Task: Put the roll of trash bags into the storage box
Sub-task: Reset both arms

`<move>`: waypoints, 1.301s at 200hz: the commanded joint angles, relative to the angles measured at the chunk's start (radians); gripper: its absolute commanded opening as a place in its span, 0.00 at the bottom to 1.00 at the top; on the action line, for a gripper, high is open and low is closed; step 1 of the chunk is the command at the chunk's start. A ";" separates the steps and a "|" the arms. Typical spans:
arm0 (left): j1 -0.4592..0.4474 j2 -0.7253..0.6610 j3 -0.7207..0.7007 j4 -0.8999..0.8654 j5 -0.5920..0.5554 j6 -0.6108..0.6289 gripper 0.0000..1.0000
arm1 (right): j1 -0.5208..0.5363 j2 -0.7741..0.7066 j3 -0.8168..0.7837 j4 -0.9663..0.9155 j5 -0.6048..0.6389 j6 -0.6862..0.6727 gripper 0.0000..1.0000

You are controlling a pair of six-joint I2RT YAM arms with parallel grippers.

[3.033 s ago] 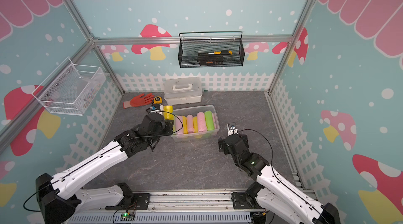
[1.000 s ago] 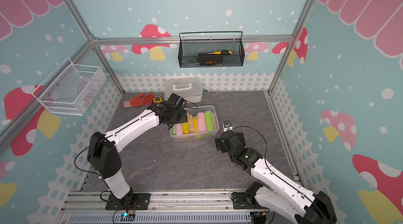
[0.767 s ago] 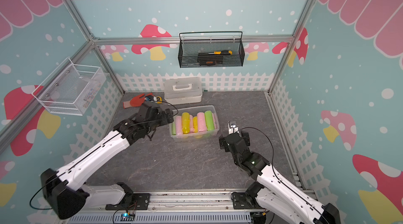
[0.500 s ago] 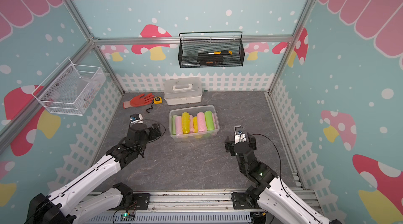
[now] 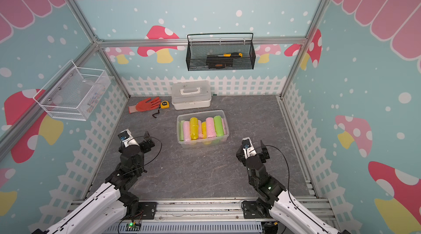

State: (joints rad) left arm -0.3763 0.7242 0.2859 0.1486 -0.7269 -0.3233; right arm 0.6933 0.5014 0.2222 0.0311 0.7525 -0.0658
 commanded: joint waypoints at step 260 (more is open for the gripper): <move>0.328 0.791 0.103 0.699 0.498 0.263 0.99 | -0.439 0.359 -0.017 0.501 -0.449 -0.064 0.99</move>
State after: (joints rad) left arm -0.0483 1.5257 0.3508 0.8879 -0.3000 -0.0998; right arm 0.2596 0.7845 0.1581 0.4679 0.3595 -0.0792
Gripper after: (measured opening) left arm 0.989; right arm 0.985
